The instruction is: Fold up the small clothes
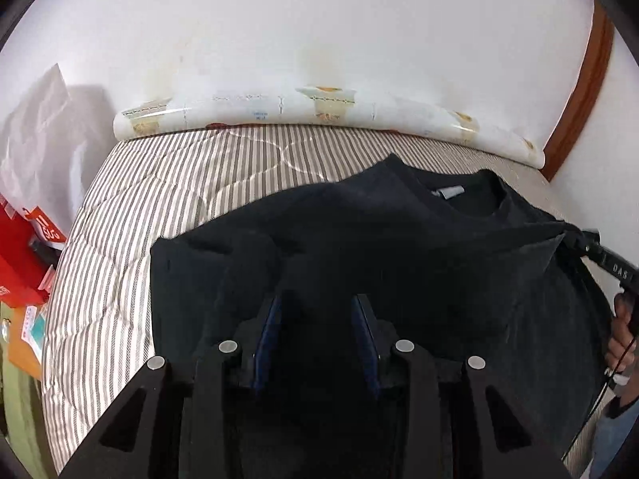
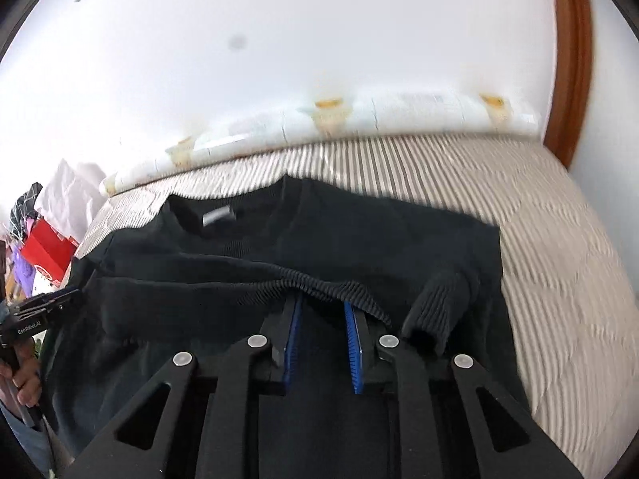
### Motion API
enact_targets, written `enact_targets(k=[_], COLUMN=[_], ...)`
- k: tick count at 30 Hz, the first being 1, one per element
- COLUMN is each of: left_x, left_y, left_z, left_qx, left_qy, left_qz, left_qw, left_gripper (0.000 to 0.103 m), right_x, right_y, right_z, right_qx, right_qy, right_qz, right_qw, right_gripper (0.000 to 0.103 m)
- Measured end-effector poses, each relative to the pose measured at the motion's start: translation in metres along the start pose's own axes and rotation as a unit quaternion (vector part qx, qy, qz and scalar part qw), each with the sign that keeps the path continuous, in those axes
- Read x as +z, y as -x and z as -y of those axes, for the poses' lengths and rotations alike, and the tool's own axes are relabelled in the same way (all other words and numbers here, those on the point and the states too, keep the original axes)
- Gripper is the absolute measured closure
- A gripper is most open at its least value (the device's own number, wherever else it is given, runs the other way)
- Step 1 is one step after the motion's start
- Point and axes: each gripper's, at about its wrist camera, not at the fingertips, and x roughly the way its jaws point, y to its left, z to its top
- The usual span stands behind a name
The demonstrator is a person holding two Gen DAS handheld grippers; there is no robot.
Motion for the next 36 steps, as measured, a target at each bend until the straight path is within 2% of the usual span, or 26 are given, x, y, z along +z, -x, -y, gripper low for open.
enact_targets(k=[3,7,8,11,12,14,19,21,23,25,26,27,30,32,36], left_x=[0.002,-0.002,-0.002,-0.004,-0.005,-0.005,-0.004,-0.002,-0.001,0.0,0.0,0.0,-0.001,0.0,0.001], left_y=[0.002,0.009,0.011,0.017,0.018,0.016,0.008,0.0,-0.009,-0.015,-0.015,-0.014,0.004,0.012,0.002], left_z=[-0.007,-0.02,-0.023,-0.032,-0.034,-0.038,-0.051,-0.054,-0.055,-0.051,-0.048,-0.045,-0.048,-0.054,-0.057], left_qx=[0.006,0.008,0.008,0.012,0.009,0.006,0.013,-0.014,-0.017,-0.011,-0.002,0.002,0.004,0.0,0.001], left_qy=[0.005,0.013,0.015,0.018,0.019,0.021,0.031,0.035,0.038,0.033,0.027,0.022,0.03,0.041,0.047], left_qz=[0.004,0.009,0.009,0.014,0.014,0.011,0.006,-0.006,-0.018,-0.015,-0.011,-0.003,0.05,0.064,0.045], left_qw=[1.0,0.9998,0.9998,0.9997,0.9997,0.9997,0.9994,0.9993,0.999,0.9993,0.9996,0.9997,0.9983,0.9971,0.9979], left_gripper=[0.068,0.068,0.068,0.068,0.066,0.065,0.065,0.065,0.066,0.076,0.088,0.092,0.094,0.094,0.094], right_x=[0.019,0.04,0.042,0.037,0.032,0.023,0.008,0.007,0.008,0.009,0.01,0.011,0.01,0.008,0.006], right_y=[0.005,0.019,0.027,0.043,0.048,0.047,0.006,-0.012,-0.023,-0.035,-0.04,-0.042,-0.039,-0.022,-0.005], right_z=[-0.003,0.005,0.011,0.024,0.029,0.036,0.051,0.058,0.061,0.06,0.057,0.055,0.056,0.062,0.069], right_qx=[-0.01,-0.024,-0.026,-0.026,-0.022,-0.023,-0.059,-0.066,-0.061,-0.058,-0.059,-0.057,-0.05,-0.037,-0.032], right_qy=[0.008,-0.004,-0.008,-0.013,-0.014,-0.005,0.006,-0.002,-0.007,-0.005,0.001,0.004,0.006,-0.001,-0.011], right_qz=[0.028,0.054,0.062,0.076,0.08,0.069,0.016,-0.002,-0.011,-0.024,-0.027,-0.029,-0.019,0.005,0.033], right_qw=[1.0,0.998,0.998,0.997,0.996,0.997,0.998,0.998,0.998,0.998,0.998,0.998,0.999,0.999,0.999], right_gripper=[0.077,0.075,0.072,0.045,0.04,0.04,0.04,0.044,0.049,0.056,0.066,0.077,0.092,0.093,0.093])
